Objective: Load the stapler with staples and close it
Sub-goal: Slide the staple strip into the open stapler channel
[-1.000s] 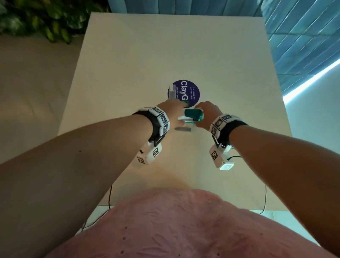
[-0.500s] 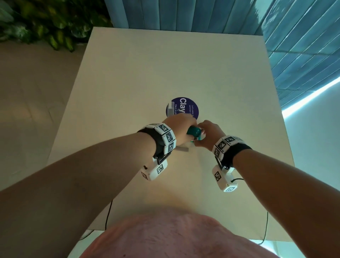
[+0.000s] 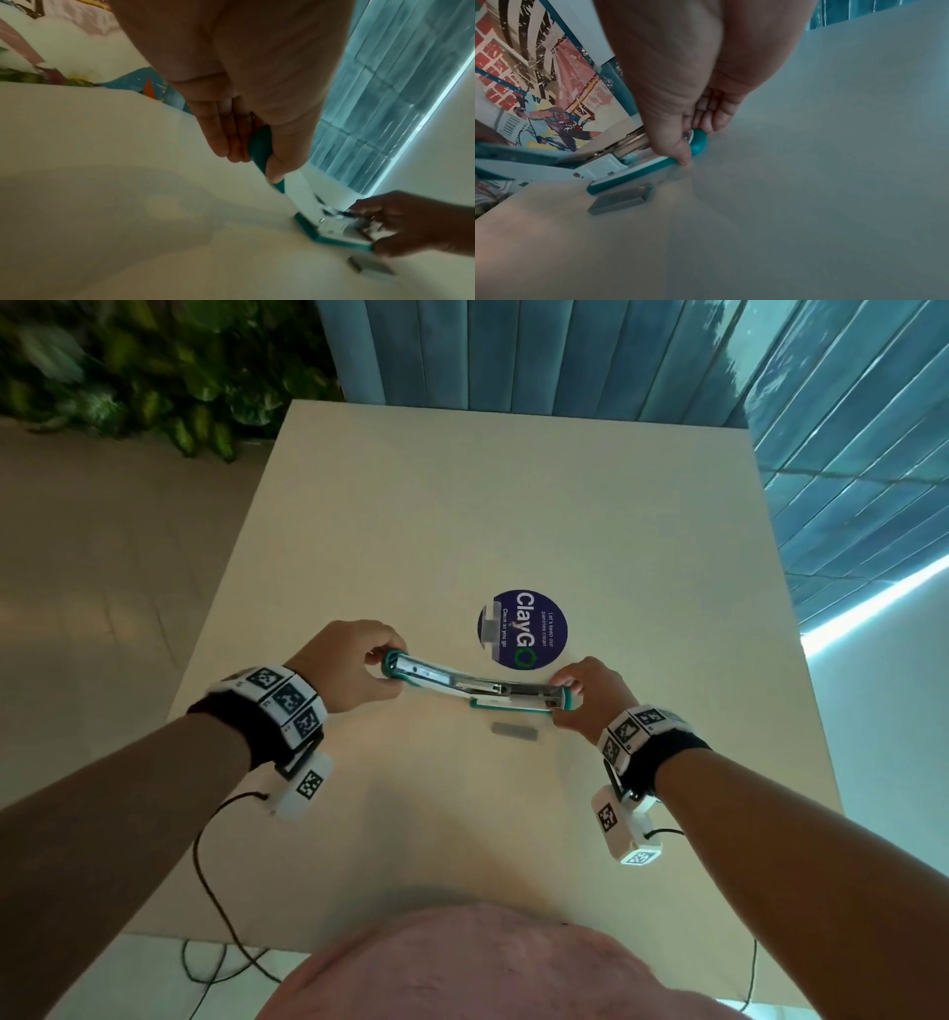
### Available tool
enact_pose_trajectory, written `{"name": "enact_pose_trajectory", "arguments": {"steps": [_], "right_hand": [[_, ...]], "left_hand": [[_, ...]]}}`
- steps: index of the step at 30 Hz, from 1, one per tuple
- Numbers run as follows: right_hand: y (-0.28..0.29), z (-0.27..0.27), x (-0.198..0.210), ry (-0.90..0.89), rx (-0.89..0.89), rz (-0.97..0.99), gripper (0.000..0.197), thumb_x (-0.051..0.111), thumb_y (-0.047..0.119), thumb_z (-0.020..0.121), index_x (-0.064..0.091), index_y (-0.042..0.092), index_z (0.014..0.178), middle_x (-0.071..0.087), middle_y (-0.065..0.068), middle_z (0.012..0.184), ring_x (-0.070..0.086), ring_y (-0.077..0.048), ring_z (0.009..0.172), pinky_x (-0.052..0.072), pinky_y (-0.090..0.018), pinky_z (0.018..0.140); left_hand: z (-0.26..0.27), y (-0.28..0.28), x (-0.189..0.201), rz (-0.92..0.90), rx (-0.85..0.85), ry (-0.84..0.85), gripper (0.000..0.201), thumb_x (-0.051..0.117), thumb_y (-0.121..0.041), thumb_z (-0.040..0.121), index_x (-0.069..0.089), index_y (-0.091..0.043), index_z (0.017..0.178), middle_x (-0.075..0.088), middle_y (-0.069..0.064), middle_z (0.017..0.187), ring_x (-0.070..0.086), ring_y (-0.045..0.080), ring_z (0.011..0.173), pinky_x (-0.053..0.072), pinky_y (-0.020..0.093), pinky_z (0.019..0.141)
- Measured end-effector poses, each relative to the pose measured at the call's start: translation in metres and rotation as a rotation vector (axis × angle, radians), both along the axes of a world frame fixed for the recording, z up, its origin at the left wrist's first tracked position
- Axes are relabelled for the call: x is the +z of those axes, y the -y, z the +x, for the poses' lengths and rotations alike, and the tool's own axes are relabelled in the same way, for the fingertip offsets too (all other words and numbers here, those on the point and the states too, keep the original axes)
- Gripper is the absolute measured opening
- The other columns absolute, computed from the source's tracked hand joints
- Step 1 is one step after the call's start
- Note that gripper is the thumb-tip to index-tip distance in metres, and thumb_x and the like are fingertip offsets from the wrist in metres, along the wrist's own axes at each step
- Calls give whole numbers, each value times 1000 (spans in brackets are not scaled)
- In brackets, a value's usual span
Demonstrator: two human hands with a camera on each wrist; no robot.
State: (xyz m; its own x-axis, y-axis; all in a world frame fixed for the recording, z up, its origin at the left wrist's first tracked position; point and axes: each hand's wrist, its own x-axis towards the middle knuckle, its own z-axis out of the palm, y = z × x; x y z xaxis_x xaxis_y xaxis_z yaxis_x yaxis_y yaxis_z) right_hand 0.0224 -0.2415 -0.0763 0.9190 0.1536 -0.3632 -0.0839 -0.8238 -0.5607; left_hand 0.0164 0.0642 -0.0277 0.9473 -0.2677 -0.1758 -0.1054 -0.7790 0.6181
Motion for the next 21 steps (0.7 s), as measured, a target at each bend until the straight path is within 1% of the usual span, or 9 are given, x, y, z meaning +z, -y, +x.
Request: {"name": "enact_pose_trajectory", "arguments": {"steps": [2,5,7,10,11,13,15,18,21], "right_hand": [[-1,-2,0,3,17,-24,36,76,10,67,63,14,101,58,-9,107,56,-21,95,48,-30,85],[-1,-2,-1,1,41,-40,36,75,10,69,62,14,102,57,-10,109,55,-22,97,47,-31,88],[0,-2,-2,6,42,-37,36,75,10,69,62,13,102,58,-10,108,54,-22,96,46,-30,87],[1,-3,-2,19,50,-21,36,74,9,69,62,12,102,57,-11,107,52,-19,93,45,-30,88],[1,-3,-2,21,56,-17,36,74,8,69,62,12,103,57,-11,107,51,-18,91,46,-31,89],[1,-3,-2,11,60,-25,37,74,8,69,61,12,103,57,-11,108,49,-17,90,47,-31,89],[-1,-3,2,1,58,-44,38,74,8,69,59,12,104,56,-11,109,51,-20,94,48,-34,90],[-9,-15,12,90,64,-36,45,73,11,68,51,14,107,51,-3,107,46,-19,100,47,-34,90],[-22,-39,21,205,219,-31,37,70,24,73,51,17,104,54,-1,105,47,-19,98,46,-34,86]], "left_hand": [[-2,-5,-15,69,-2,-31,29,77,-15,66,66,-17,93,68,6,87,62,23,78,55,44,79],[-8,-5,-33,126,2,-65,28,75,-14,67,67,-15,94,65,8,89,59,24,79,52,40,77],[-10,-5,-41,123,30,-63,26,74,-14,67,68,-15,93,64,8,89,59,25,79,49,34,72],[-12,-7,-48,84,73,-60,26,75,-15,67,68,-17,92,62,5,87,57,21,77,39,16,65],[-12,-8,-49,77,78,-58,26,75,-14,67,68,-17,93,62,4,87,57,20,76,36,13,64],[-12,-9,-51,64,79,-54,27,76,-13,67,68,-16,93,61,4,87,56,20,76,35,11,64],[-12,-9,-51,56,86,-50,28,76,-12,67,68,-15,93,61,3,87,55,19,76,34,10,64],[-14,-8,-53,51,109,-42,29,76,-12,67,69,-14,94,62,4,88,54,18,76,34,9,64],[-15,-8,-54,42,110,-29,31,76,-11,66,68,-13,95,64,8,90,56,21,78,36,11,65]]}}
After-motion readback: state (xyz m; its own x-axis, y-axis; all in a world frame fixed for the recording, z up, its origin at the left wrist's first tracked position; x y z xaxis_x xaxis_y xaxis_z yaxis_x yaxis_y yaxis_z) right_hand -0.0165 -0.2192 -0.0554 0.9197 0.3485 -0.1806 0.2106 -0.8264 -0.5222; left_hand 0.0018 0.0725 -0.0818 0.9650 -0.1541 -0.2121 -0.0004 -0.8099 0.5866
